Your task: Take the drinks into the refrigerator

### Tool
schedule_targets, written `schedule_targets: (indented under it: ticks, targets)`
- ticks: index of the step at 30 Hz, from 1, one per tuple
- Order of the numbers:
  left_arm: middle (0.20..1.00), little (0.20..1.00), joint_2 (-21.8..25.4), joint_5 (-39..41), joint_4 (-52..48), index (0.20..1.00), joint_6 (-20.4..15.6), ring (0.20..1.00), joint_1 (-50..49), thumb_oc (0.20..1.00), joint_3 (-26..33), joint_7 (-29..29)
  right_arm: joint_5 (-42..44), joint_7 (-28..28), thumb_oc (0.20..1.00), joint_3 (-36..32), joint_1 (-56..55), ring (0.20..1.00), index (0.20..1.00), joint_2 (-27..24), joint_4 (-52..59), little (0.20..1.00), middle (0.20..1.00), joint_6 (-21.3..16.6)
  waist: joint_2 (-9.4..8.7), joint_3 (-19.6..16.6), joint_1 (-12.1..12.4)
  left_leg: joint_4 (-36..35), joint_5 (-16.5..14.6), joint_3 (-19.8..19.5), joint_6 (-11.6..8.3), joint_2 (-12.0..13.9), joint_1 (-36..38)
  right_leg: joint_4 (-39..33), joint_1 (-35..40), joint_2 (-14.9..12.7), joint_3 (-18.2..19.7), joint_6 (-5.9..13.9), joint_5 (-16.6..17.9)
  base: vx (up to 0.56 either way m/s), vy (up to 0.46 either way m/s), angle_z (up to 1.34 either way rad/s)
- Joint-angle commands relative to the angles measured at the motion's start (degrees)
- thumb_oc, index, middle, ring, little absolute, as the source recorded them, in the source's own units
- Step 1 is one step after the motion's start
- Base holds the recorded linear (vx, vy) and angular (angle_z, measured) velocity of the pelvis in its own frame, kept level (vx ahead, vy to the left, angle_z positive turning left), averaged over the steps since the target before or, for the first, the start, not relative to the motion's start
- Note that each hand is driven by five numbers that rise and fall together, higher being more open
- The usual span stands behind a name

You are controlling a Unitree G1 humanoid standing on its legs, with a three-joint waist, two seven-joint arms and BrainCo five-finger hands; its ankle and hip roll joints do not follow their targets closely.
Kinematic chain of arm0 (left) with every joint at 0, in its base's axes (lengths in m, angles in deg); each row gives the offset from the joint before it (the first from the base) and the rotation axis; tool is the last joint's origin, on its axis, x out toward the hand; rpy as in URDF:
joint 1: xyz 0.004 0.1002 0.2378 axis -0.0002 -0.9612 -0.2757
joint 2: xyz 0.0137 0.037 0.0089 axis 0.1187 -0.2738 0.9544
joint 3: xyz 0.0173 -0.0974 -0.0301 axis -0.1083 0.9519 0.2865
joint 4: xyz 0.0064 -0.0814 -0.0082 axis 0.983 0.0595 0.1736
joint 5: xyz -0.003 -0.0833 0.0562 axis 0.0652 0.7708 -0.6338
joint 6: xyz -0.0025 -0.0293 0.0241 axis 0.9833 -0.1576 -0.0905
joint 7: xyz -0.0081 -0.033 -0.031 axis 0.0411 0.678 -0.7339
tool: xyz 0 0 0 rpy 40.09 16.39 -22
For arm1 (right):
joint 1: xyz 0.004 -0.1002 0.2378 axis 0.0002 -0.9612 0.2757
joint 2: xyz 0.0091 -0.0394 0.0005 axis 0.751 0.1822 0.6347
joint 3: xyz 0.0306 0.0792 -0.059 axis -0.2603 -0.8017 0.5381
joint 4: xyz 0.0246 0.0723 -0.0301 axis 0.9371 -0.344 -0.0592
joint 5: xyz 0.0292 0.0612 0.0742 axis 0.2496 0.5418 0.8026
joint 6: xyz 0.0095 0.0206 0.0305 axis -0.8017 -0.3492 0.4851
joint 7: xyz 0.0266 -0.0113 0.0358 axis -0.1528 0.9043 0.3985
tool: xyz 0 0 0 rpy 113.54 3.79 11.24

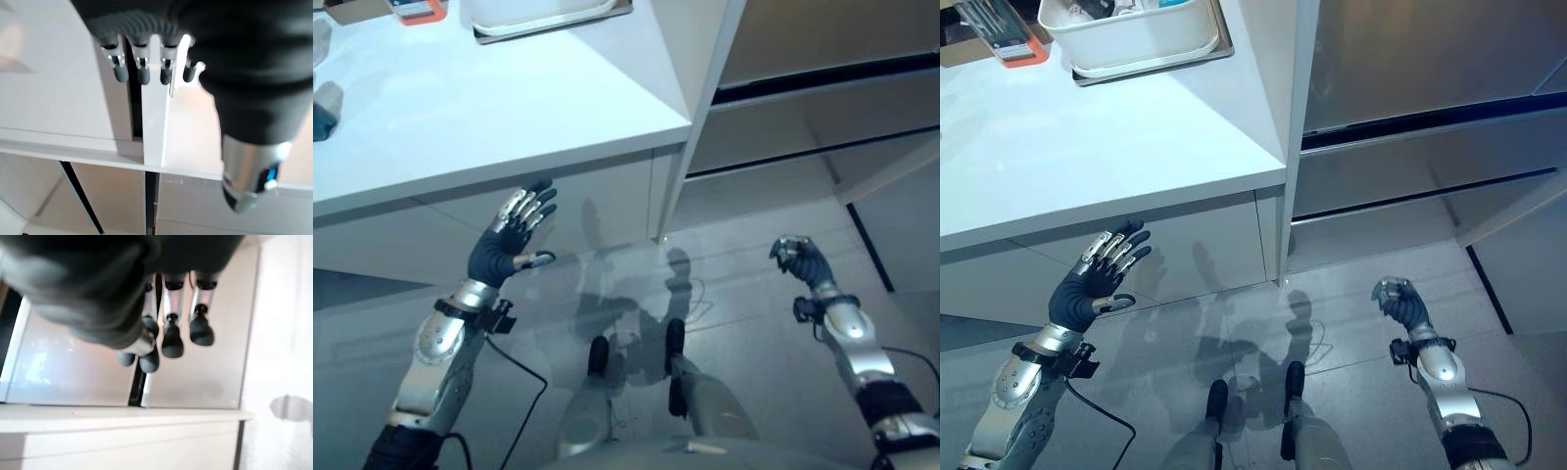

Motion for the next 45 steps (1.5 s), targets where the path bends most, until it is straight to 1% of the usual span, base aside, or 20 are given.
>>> schedule_targets:
  ticks: [1, 4, 7, 8, 9, 14, 21, 30, 35, 37, 38, 39, 40, 41, 42, 44, 45]
  targets:
    - [1.0, 1.0, -0.16, -3.22, 1.33, 1.0, -4.0, 1.0, -2.77, 1.0, 2.76, -0.73, 2.73, -2.19, 0.2, -1.3, -2.29, 0.2, 0.2, 0.11, 6.5, 0.2, 0.2, -4.54, -2.76, -6.04, -1.18, 0.16, -1.82, 1.09, 4.86, -3.13, 1.96, 8.78, 0.27, -2.24, 1.35, 5.01, -7.99, 0.02, 0.043, -0.12]
    - [1.0, 1.0, -0.58, -4.6, 3.21, 1.0, -4.13, 1.0, -4.37, 1.0, 3.1, -0.92, 3.27, -4.23, 0.2, -2.47, -6.75, 0.2, 0.2, -0.09, 10.54, 0.2, 0.2, -4.82, -3.24, -7.29, -1.9, 0.11, -2.25, 2.09, 4.86, -3.11, 3.38, 7.99, 1.65, -2.09, 2.23, 5.22, -7.53, 0.04, 0.04, -0.21]
    - [1.0, 1.0, -1.08, -5.23, 4.81, 1.0, -4.37, 1.0, -5.41, 1.0, 3.03, -0.46, 2.87, -5.38, 0.2, -2.99, -9.46, 0.2, 0.2, -0.56, 12.33, 0.2, 0.2, -4.93, -3.32, -8.26, -2.34, 0.05, -2.55, 2.82, 4.8, -3.19, 4.46, 7.28, 3.05, -2.01, 2.57, 5.39, -7.39, 0.05, 0.045, -0.13]
    - [1.0, 1.0, -1.38, -5.86, 5.61, 1.0, -4.26, 1.0, -6.05, 1.0, 3.12, -0.66, 2.96, -5.83, 0.536, -3.68, -10.73, 0.536, 0.536, -0.87, 13.72, 0.536, 0.536, -4.96, -3.55, -9.27, -2.77, 0.01, -2.92, 3.48, 4.88, -3.27, 5.4, 6.74, 4.03, -2.04, 3.13, 5.55, -7.13, 0.06, 0.04, -0.16]
    - [1.0, 1.0, -1.69, -6.09, 6.09, 1.0, -4.31, 1.0, -6.52, 1.0, 3.35, -0.55, 2.65, -6.12, 1.0, -3.99, -11.43, 1.0, 1.0, -1.12, 14.33, 1.0, 1.0, -4.98, -3.65, -9.88, -2.92, 0.06, -3.2, 3.95, 4.95, -3.29, 6.02, 6.43, 4.62, -2.01, 3.5, 5.66, -7.03, 0.08, 0.055, -0.21]
    - [1.0, 1.0, -2.59, -7.21, 8.14, 1.0, -4.35, 1.0, -7.42, 1.0, 3.82, -0.59, 2.69, -6.7, 1.0, -3.71, -12.16, 1.0, 1.0, -0.75, 13.96, 1.0, 1.0, -4.76, -3.97, -12.06, -2.93, -0.19, -3.98, 5.7, 5.09, -3.36, 8.4, 5.04, 6.95, -1.82, 4.89, 5.96, -6.71, 0.06, 0.031, -0.24]
    - [1.0, 1.0, -3.73, -9.03, 9.88, 1.0, -4.57, 1.0, -9.5, 1.0, 4.38, -0.27, 2.44, -7.42, 1.0, -4.42, -14.22, 1.0, 1.0, -0.32, 14.61, 1.0, 1.0, -4.65, -4.41, -13.92, -3.24, -0.48, -4.79, 6.38, 5.29, -3.43, 10.24, 4.3, 8.95, -1.81, 5.36, 6.08, -6.68, 0.03, 0.014, -0.04]
    - [1.0, 1.0, -4.53, -11.25, 11.78, 1.0, -4.79, 1.0, -10.69, 1.0, 5.05, -0.57, 1.58, -7.58, 1.0, -3.61, -14.23, 1.0, 1.0, 0.34, 14.33, 1.0, 1.0, -4.46, -4.82, -14.92, -3.04, -0.48, -5.31, 7.85, 5.52, -3.5, 11.5, 3.88, 9.87, -1.54, 6.71, 6.26, -6.51, 0.02, 0.012, -0.07]
    - [1.0, 1.0, -4.29, -13.19, 13.98, 1.0, -5.02, 1.0, -10.64, 1.0, 4.64, -1.1, 1.14, -7.03, 1.0, -2.81, -13.66, 1.0, 1.0, 0.87, 13.31, 1.0, 1.0, -4.52, -4.8, -15.06, -2.93, -0.48, -5.48, 7.93, 5.63, -3.55, 11.81, 4.05, 10.1, -1.58, 7.0, 6.24, -6.58, 0.01, 0.003, -0.06]
    - [1.0, 1.0, -4.85, -14.88, 19.97, 1.0, -4.92, 1.0, -9.91, 1.0, 3.22, -2.01, 0.81, -6.5, 1.0, -1.27, -12.88, 1.0, 1.0, 1.75, 10.15, 1.0, 1.0, -4.36, -4.71, -15.19, -2.81, -0.4, -5.5, 8.01, 5.74, -3.67, 12.01, 4.2, 10.24, -1.61, 7.15, 6.23, -6.64, 0.0, 0.001, -0.08]
    - [1.0, 1.0, -4.87, -14.91, 20.15, 1.0, -5.04, 1.0, -9.78, 1.0, 3.16, -2.03, 0.8, -6.48, 1.0, -1.26, -12.82, 1.0, 1.0, 1.75, 10.09, 1.0, 1.0, -4.41, -4.7, -15.16, -2.81, -0.4, -5.5, 8.0, 5.74, -3.67, 12.01, 4.21, 10.25, -1.62, 7.14, 6.23, -6.65, 0.0, 0.003, -0.1]
    - [1.0, 1.0, -4.85, -17.95, 26.23, 1.0, -5.21, 1.0, -8.32, 1.0, 1.81, -3.42, -0.28, -6.09, 1.0, 0.54, -12.15, 1.0, 1.0, 2.45, 6.51, 1.0, 1.0, -4.15, -4.58, -15.21, -2.62, -0.36, -5.48, 7.93, 5.78, -3.76, 12.05, 4.19, 10.4, -1.71, 7.19, 6.24, -6.72, 0.0, 0.003, -0.08]
    - [1.0, 1.0, -4.9, -18.06, 26.43, 1.0, -5.34, 1.0, -8.15, 1.0, 1.73, -3.53, -0.32, -6.04, 1.0, 0.58, -12.02, 1.0, 1.0, 2.48, 6.35, 1.0, 1.0, -4.24, -4.58, -15.15, -2.62, -0.36, -5.48, 7.92, 5.78, -3.76, 12.06, 4.18, 10.42, -1.71, 7.18, 6.24, -6.73, 0.0, 0.004, -0.05]
    - [1.0, 1.0, -4.78, -19.47, 29.14, 1.0, -5.62, 1.0, -7.04, 1.0, 1.05, -4.31, -0.99, -5.64, 1.0, 1.37, -11.44, 1.0, 1.0, 2.78, 4.71, 1.0, 1.0, -4.19, -4.55, -15.08, -2.52, -0.31, -5.44, 7.83, 5.8, -3.79, 12.09, 4.25, 10.48, -1.75, 7.09, 6.28, -6.75, 0.0, 0.0, 0.0]
    - [1.0, 1.0, -5.14, -24.26, 37.9, 1.0, -5.78, 1.0, -5.04, 1.0, -1.03, -6.27, -1.74, -5.22, 1.0, 3.25, -10.71, 1.0, 1.0, 4.05, -1.2, 1.0, 1.0, -4.01, -4.52, -15.21, -2.35, -0.26, -5.33, 7.76, 5.74, -3.88, 12.02, 4.25, 10.64, -1.79, 7.01, 6.32, -6.86, 0.0, 0.0, 0.0]
    - [1.0, 1.0, -6.32, -28.65, 47.08, 1.0, -5.89, 1.0, -2.59, 1.0, -2.95, -8.03, -3.01, -4.62, 1.0, 5.33, -9.6, 1.0, 1.0, 5.37, -7.76, 1.0, 1.0, -3.96, -4.57, -15.15, -2.25, -0.19, -5.28, 7.75, 5.69, -3.94, 12.01, 4.3, 10.75, -1.83, 6.93, 6.32, -6.89, 0.0, 0.0, 0.0]
    - [1.0, 1.0, -6.4, -28.76, 47.36, 1.0, -6.06, 1.0, -2.38, 1.0, -3.02, -8.16, -3.04, -4.57, 1.0, 5.36, -9.45, 1.0, 1.0, 5.4, -7.95, 1.0, 1.0, -4.08, -4.55, -15.08, -2.25, -0.19, -5.3, 7.74, 5.69, -3.94, 12.02, 4.3, 10.77, -1.83, 6.92, 6.32, -6.9, 0.0, 0.0, 0.0]
